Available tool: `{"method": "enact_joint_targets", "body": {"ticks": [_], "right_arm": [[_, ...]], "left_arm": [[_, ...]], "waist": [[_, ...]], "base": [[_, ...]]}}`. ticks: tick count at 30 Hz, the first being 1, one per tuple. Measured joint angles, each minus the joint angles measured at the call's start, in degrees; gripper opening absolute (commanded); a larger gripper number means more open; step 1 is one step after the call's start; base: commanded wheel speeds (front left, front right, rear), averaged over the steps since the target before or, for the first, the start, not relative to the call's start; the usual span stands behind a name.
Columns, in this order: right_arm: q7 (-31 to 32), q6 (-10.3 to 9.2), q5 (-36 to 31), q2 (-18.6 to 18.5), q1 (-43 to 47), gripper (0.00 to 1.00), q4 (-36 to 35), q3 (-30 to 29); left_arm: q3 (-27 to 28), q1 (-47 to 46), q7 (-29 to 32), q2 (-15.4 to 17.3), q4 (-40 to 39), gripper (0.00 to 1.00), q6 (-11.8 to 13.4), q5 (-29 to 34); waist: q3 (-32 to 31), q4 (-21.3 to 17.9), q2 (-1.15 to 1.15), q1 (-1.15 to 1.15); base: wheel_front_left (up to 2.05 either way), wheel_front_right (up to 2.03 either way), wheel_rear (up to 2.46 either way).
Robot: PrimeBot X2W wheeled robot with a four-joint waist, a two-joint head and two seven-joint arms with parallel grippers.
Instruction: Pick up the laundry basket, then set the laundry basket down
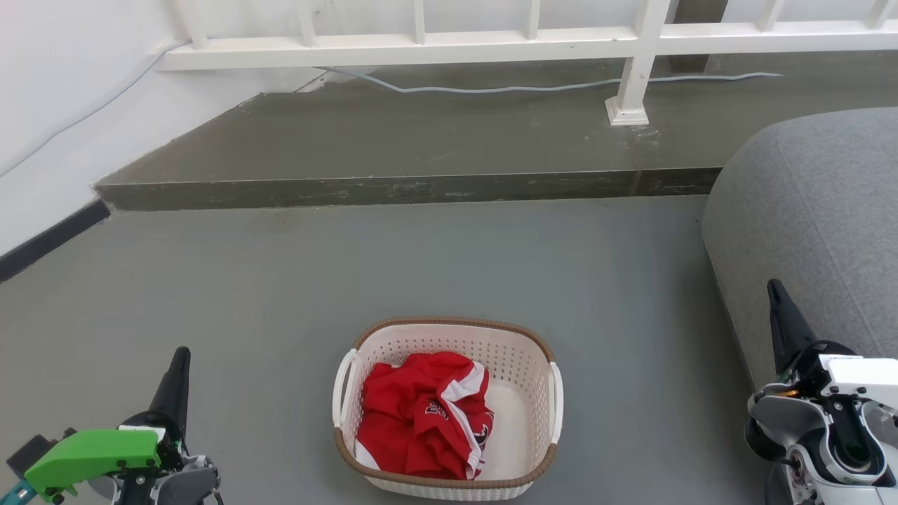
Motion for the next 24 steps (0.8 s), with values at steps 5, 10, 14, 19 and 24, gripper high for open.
{"method": "enact_joint_targets", "body": {"ticks": [5, 10, 14, 19, 24], "right_arm": [[0.01, 0.0, 0.0, 0.04, -0.01, 0.0, 0.1, -0.07], [0.01, 0.0, 0.0, 0.09, -0.01, 0.0, 0.15, -0.1], [0.01, 0.0, 0.0, 0.11, -0.02, 0.0, 0.21, -0.11], [0.01, 0.01, 0.0, 0.12, -0.02, 0.0, 0.25, -0.14], [0.01, 0.01, 0.0, 0.12, -0.02, 0.0, 0.34, -0.19]], "left_arm": [[0.02, -0.29, 0.05, -0.01, 0.16, 0.0, -0.03, 0.0], [0.04, -0.29, 0.05, -0.02, 0.3, 0.0, -0.04, 0.0], [0.07, -0.3, 0.07, -0.03, 0.44, 0.0, -0.04, 0.0], [0.09, -0.3, 0.07, -0.04, 0.62, 0.0, -0.05, 0.0], [0.12, -0.3, 0.51, -0.07, 0.77, 0.0, -0.05, 0.0]], "waist": [[0.0, 0.0, 0.0, 0.0], [-0.01, 0.0, 0.0, 0.0], [-0.01, 0.0, 0.0, 0.0], [-0.02, 0.0, 0.0, 0.0], [-0.02, 0.0, 0.0, 0.0]], "base": [[0.0, 0.0, 0.0], [0.0, 0.0, 0.0], [0.0, 0.0, 0.0], [0.0, 0.0, 0.0], [0.0, 0.0, 0.0]]}}
